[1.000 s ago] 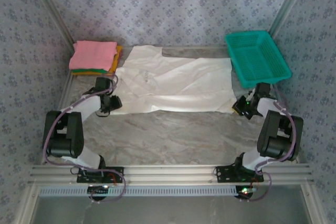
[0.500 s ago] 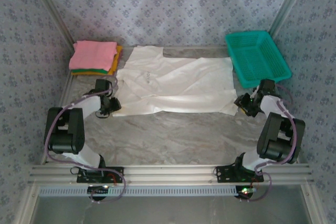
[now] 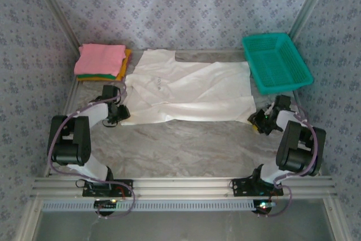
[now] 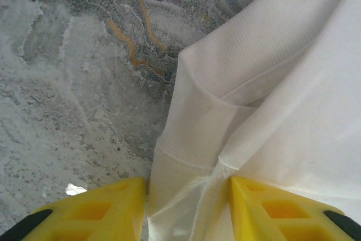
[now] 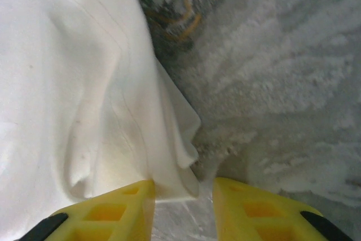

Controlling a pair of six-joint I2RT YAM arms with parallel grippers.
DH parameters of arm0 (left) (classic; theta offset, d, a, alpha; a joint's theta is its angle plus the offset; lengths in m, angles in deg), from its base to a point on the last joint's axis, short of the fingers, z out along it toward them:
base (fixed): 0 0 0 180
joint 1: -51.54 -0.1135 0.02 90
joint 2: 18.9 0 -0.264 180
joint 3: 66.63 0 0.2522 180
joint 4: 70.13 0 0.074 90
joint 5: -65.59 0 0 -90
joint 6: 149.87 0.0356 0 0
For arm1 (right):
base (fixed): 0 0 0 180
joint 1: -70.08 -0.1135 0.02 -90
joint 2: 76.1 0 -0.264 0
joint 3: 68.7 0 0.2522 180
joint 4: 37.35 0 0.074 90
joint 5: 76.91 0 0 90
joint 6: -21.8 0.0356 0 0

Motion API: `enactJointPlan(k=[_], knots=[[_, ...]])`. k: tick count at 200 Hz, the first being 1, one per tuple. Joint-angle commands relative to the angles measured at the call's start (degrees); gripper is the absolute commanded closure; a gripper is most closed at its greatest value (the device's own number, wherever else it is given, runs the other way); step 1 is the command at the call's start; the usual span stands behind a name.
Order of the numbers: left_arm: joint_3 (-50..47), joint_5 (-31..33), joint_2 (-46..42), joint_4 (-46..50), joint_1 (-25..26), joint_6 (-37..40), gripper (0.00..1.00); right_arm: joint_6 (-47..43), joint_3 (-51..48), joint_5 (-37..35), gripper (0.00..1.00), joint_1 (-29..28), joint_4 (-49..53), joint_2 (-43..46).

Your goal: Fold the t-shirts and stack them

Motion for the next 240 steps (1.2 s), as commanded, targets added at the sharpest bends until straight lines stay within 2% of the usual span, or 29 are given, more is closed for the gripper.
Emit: enactJointPlan(k=[1, 26, 53, 69, 153, 182, 220, 238, 240], knots=[[1.0, -0.6, 0.6, 0.7, -0.5, 0.3, 0.57, -0.7, 0.1, 0.7, 0.68, -0.2, -3.4, -1.1], [0.6, -1.3, 1.1, 0.2, -0.4, 0.1, 0.58, -0.7, 0.2, 1.1, 0.74, -0.6, -4.4, -1.5], [0.7, -0.9, 0.9, 0.6, -0.4, 0.3, 0.58, -0.1, 0.3, 0.8, 0.93, -1.0, -3.8, -0.3], [0.8, -0.8, 1.0, 0.7, -0.5, 0.1, 0.58, 0.4, 0.4, -0.1, 1.0, -0.9, -2.4, 1.0], [1.2, -0.8, 2.3, 0.6, -1.0, -0.6, 0.58, -2.3, 7.8, -6.9, 1.0, 1.8, 11.6, 4.3], [1.3, -0.7, 2.6, 0.8, -1.3, -0.7, 0.58, -3.1, 10.0, -12.5, 1.0, 3.0, 15.7, 3.5], [1.7, -0.9, 3.0, 0.9, -1.6, -0.8, 0.58, -2.8, 9.8, -18.1, 1.0, 3.6, 16.8, 1.5], [1.8, -1.2, 3.1, 1.0, -1.7, -0.7, 0.58, -2.9, 9.5, -17.0, 1.0, 4.0, 16.0, 0.5], [1.8, -1.2, 3.1, 0.9, -1.7, -0.7, 0.58, -3.0, 9.5, -17.1, 0.97, 3.9, 15.9, 0.5]])
